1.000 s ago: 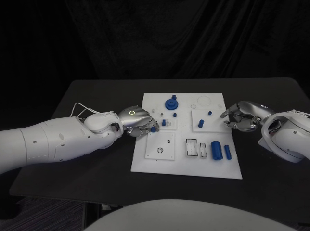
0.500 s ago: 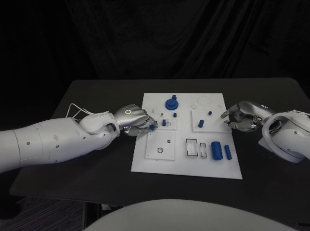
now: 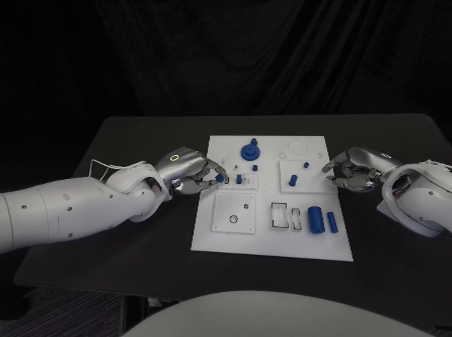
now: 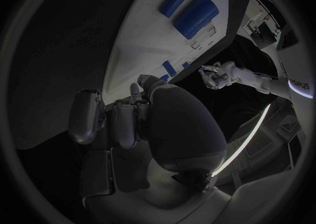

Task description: Assemble the parts on the task board

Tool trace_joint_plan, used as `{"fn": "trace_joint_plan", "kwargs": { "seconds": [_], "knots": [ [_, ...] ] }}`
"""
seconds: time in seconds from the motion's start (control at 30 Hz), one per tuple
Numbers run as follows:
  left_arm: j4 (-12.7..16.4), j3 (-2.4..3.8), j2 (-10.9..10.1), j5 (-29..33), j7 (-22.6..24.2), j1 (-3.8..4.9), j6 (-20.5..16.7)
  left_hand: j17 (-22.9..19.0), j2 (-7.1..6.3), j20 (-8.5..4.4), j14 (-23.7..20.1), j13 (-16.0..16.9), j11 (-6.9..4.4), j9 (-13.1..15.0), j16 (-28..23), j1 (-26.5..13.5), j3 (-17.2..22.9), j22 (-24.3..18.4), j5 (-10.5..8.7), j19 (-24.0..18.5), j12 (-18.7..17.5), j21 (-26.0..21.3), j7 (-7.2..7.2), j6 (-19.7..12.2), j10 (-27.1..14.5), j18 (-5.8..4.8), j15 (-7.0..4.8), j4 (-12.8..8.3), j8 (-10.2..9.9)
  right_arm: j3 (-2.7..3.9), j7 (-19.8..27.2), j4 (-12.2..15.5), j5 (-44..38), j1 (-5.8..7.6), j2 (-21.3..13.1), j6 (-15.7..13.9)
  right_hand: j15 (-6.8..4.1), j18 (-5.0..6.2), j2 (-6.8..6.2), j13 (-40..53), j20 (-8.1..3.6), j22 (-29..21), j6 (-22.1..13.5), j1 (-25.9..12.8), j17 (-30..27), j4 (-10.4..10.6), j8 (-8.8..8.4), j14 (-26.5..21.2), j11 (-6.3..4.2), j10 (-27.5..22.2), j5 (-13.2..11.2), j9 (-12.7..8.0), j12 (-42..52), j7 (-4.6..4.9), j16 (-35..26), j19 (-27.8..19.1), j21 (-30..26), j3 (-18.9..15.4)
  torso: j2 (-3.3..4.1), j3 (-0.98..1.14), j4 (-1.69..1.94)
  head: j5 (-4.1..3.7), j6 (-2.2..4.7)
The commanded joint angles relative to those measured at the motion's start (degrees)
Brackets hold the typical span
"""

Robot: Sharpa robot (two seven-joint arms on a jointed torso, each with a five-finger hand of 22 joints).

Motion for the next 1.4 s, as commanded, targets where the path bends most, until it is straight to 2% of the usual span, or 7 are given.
{"fn": "trace_joint_plan", "kwargs": {
  "seconds": [0.03, 0.23, 0.33, 0.43, 0.87, 1.1, 1.4],
  "knots": [
    [-0.62, 0.04, 0.45, 21.82, 7.23, 0.0, 1.94, 15.1, 0.7, 0.34, 6.15, 15.06, 0.66, -0.11, 0.38, -0.38, -0.62, 14.82, 0.07, 5.34, 0.21, -0.07, 0.64, -0.09, 5.92, -0.61, 0.58, 0.3, -0.24, 0.03, -0.35, -0.05, -0.15, -0.18, 0.11, 0.06, 0.32, -0.04, 0.03, 4.87, 0.14, 9.79, 0.31, -0.52, 7.04, 0.32, -0.11, 3.77, 0.05, -0.2, -0.19, -0.09, -0.22, -0.19, -0.22, -0.11, -0.17, -0.14, 0.0, -0.02, -0.05, 0.16, -0.01],
    [-3.09, 0.03, 1.96, 38.64, 9.92, -0.02, 9.35, 15.1, 1.71, 0.61, 6.15, 15.06, 1.0, -0.36, 0.38, -0.39, -1.65, 14.71, -0.84, 5.14, 0.21, -0.36, 0.99, -0.77, 5.92, -0.53, 0.88, 0.67, -0.83, 0.03, -0.35, -0.1, -0.15, -0.23, 0.26, 0.06, 0.32, -0.04, 0.03, 4.87, 0.14, 9.79, 0.31, -0.52, 7.04, 0.32, -0.11, 3.77, 0.05, -0.2, -0.19, -0.09, -0.22, -0.19, -0.22, -0.11, -0.17, -0.14, 0.0, 0.03, -0.1, 0.29, -0.01],
    [-4.43, 0.03, 2.79, 45.19, 10.3, -0.08, 12.92, 15.1, 2.36, 0.68, 6.15, 15.06, 1.14, -0.45, 0.38, -0.31, -2.08, 14.5, -1.2, 4.73, 0.21, -0.95, 1.22, -1.1, 5.92, -0.37, 0.94, 0.81, -1.07, 0.03, -0.34, -0.05, -0.15, -0.24, 0.22, 0.03, 0.32, -0.04, 0.03, 4.87, 0.14, 9.79, 0.31, -0.52, 7.04, 0.32, -0.11, 3.77, 0.05, -0.2, -0.19, -0.09, -0.22, -0.19, -0.22, -0.11, -0.17, -0.14, 0.01, 0.02, 0.04, 0.02, -0.01],
    [-5.63, 0.03, 3.57, 50.59, 10.38, -0.3, 16.15, 15.1, 2.79, 0.72, 6.15, 15.06, 1.21, -0.47, 0.38, -0.21, -2.25, 14.44, -1.32, 4.61, 0.21, -1.13, 1.31, -1.16, 5.92, -0.32, 0.99, 0.86, -1.11, 0.03, -0.34, -0.01, -0.15, -0.25, 0.16, 0.02, 0.31, -0.03, 0.05, 4.86, 0.14, 9.78, 0.3, -0.5, 7.03, 0.3, -0.12, 3.77, 0.03, -0.22, -0.23, -0.1, -0.23, -0.21, -0.23, -0.12, -0.22, -0.13, 0.05, 0.03, -0.07, 0.06, -0.01],
    [-9.09, 0.03, 6.6, 72.16, 9.71, -2.84, 29.52, 15.1, 4.7, 1.05, 6.15, 15.06, 1.56, -0.52, 0.38, 0.09, -3.62, 14.09, -2.13, 3.9, 0.21, -2.14, 1.64, -2.02, 5.92, -0.06, 1.33, 1.15, -1.44, 0.03, -0.3, 0.18, -0.15, -0.26, 0.11, -0.04, 0.3, -0.03, 0.06, 4.88, 0.14, 9.78, 0.31, -0.46, 7.02, 0.27, -0.12, 3.77, 0.02, -0.21, -0.24, -0.1, -0.21, -0.22, -0.24, -0.12, -0.23, -0.11, 0.08, 0.0, -0.08, 0.01, -0.01],
    [-10.43, 0.03, 7.6, 76.34, 9.1, -3.59, 33.07, 15.1, 5.14, 1.11, 6.15, 15.06, 1.62, -0.46, 0.38, 0.15, -3.95, 13.99, -2.21, 3.7, 0.21, -2.43, 1.69, -2.3, 5.92, 0.01, 1.38, 1.16, -1.37, 0.03, -0.3, 0.29, -0.15, -0.27, -0.05, -0.04, 0.3, -0.03, 0.07, 4.87, 0.14, 9.78, 0.31, -0.43, 7.02, 0.25, -0.12, 3.77, 0.02, -0.21, -0.23, -0.1, -0.22, -0.22, -0.24, -0.12, -0.22, -0.09, 0.07, 0.03, -0.1, 0.05, -0.01],
    [-11.94, 0.03, 8.73, 77.18, 6.82, -4.03, 34.08, 15.1, 5.61, 1.18, 6.15, 15.06, 1.65, -0.39, 0.38, 0.09, -4.47, 13.97, -2.59, 3.67, 0.21, -2.48, 1.68, -2.65, 5.92, 0.03, 1.44, 1.25, -1.29, 0.03, -0.23, 0.37, -0.15, -0.36, -0.02, -0.04, 0.29, -0.03, 0.07, 4.88, 0.13, 9.78, 0.29, -0.36, 7.05, 0.19, -0.13, 3.77, 0.0, -0.21, -0.18, -0.11, -0.21, -0.23, -0.2, -0.11, -0.2, -0.06, 0.06, -0.03, -0.03, 0.22, -0.01]
  ]
}}
